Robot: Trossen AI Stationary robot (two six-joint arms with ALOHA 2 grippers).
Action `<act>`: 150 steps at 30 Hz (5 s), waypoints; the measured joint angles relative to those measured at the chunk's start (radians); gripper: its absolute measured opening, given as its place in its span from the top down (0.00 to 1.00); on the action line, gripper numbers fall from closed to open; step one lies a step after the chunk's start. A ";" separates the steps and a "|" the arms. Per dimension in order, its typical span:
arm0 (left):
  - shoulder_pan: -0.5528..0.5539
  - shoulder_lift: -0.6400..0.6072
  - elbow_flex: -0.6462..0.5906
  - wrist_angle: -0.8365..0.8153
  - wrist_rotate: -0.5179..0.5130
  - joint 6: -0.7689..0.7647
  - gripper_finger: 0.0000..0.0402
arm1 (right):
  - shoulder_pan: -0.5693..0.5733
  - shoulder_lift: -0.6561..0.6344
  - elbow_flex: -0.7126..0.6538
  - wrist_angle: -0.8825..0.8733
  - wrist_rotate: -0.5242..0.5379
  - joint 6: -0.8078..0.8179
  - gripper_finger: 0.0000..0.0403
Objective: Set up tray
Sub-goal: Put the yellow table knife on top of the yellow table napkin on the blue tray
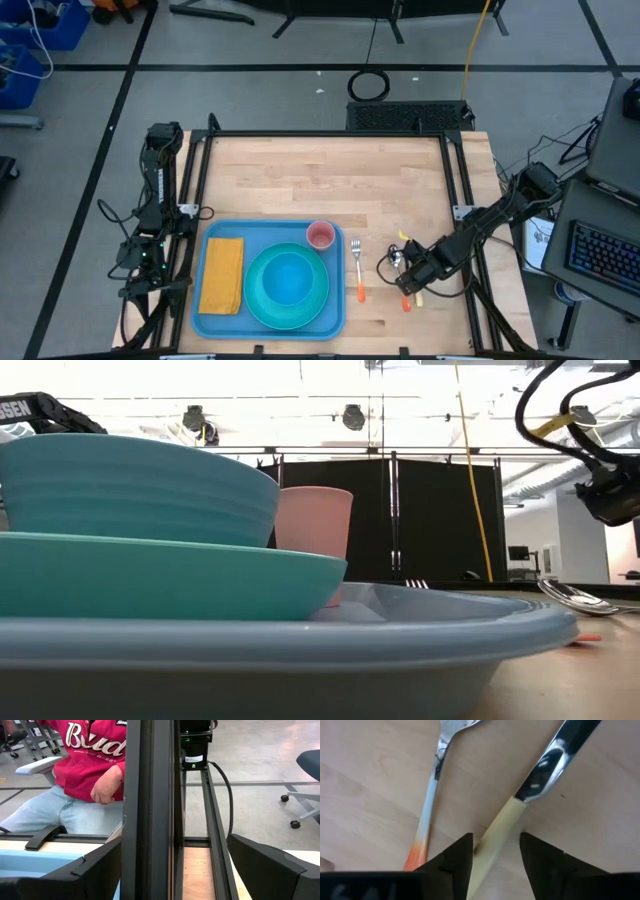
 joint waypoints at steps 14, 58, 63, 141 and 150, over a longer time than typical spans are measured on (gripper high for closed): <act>0.000 0.000 0.000 0.000 0.000 0.000 0.12 | -0.002 -0.003 -0.031 0.001 0.023 0.075 0.90; 0.000 0.000 0.000 0.000 0.000 0.000 0.13 | -0.027 -0.188 -0.046 0.687 0.490 -0.329 0.93; 0.000 0.000 0.000 0.000 0.000 0.000 0.13 | -0.067 -0.149 -0.046 0.915 0.483 -0.468 0.93; 0.000 0.000 0.000 0.001 0.000 0.000 0.13 | -0.525 1.099 1.398 1.056 -0.062 -0.642 0.93; 0.000 0.000 0.000 0.000 0.000 0.000 0.12 | -0.498 1.103 1.398 1.016 -0.060 -0.644 0.93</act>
